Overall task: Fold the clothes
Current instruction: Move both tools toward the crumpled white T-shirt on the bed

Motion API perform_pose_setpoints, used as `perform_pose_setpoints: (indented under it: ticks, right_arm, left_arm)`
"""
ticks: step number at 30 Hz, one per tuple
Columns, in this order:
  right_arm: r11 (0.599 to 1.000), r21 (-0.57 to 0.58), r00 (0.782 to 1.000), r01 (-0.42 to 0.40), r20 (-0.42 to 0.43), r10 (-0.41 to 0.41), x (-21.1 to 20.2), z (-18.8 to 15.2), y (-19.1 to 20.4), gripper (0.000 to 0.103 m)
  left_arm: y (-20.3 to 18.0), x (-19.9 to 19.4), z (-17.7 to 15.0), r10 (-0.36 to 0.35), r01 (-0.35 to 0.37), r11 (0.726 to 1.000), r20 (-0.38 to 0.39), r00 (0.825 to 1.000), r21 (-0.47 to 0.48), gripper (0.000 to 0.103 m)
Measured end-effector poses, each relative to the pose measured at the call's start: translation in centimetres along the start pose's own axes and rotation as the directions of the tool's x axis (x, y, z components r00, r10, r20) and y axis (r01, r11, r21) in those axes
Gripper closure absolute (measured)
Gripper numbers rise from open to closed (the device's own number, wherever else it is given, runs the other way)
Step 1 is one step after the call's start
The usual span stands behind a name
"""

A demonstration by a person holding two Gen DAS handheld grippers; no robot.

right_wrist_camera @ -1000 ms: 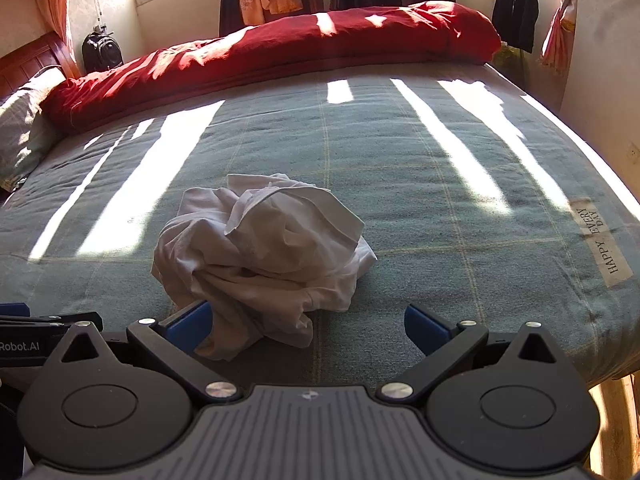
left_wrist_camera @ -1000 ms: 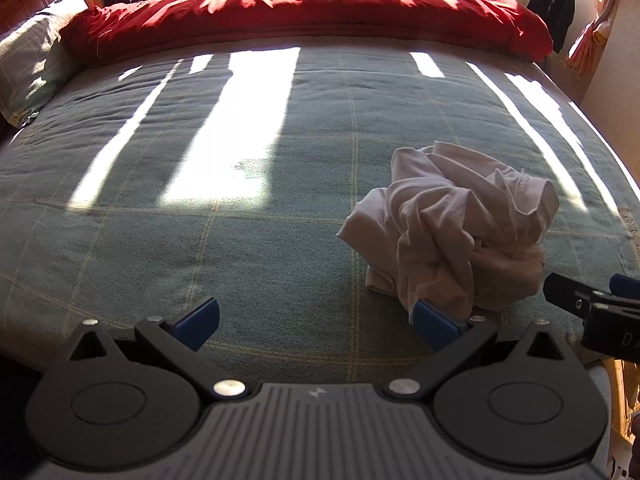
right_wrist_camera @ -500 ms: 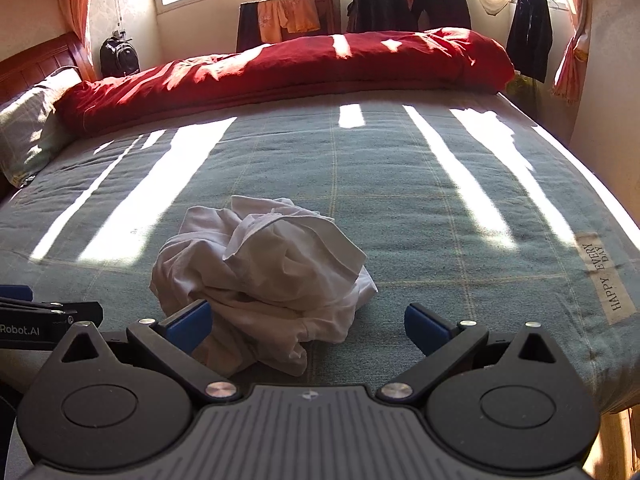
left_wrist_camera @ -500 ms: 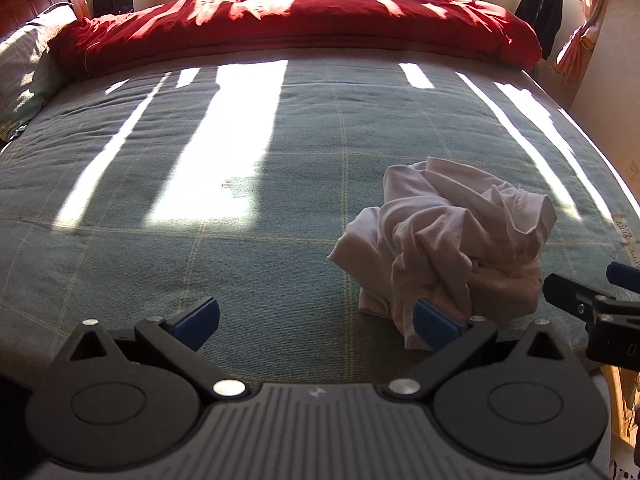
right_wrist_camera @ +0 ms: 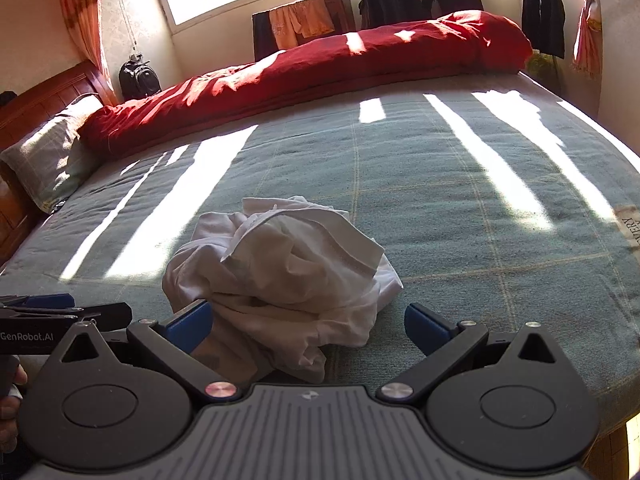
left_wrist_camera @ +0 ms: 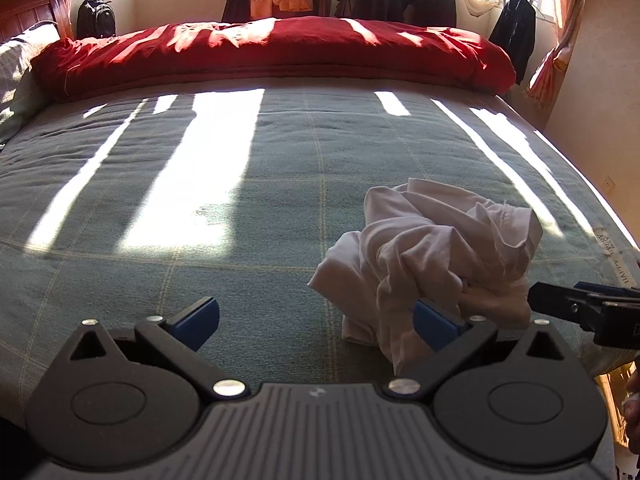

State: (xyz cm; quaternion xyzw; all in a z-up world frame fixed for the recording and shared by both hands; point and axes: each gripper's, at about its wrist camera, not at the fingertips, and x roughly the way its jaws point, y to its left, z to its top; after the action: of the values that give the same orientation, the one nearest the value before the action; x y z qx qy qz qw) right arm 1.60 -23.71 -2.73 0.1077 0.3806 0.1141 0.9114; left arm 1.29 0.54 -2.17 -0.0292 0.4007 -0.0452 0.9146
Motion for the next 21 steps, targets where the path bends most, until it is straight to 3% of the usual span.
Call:
perform_pose_setpoints:
  ticks: [8,13,21]
  right_arm:
    - [1.000,0.012,0.999,0.008,-0.037,-0.007,0.6,0.4,0.2,0.000]
    - [1.000,-0.021,0.999,0.019,-0.049,-0.020,0.4,0.3,-0.1,0.000]
    - [0.997,-0.076,0.999,0.024,-0.020,-0.026,-0.6,1.4,0.8,0.000]
  left_arm:
    - [0.3,0.9,-0.1,-0.009,0.007,0.999,-0.051,0.999,-0.041,0.001]
    - [-0.8,1.0,-0.1,0.004,0.001,0.998,-0.078,0.997,0.058,0.001]
    - [-0.7,0.6,-0.1,-0.017,0.021,0.996,-0.056,0.998,0.084,0.001]
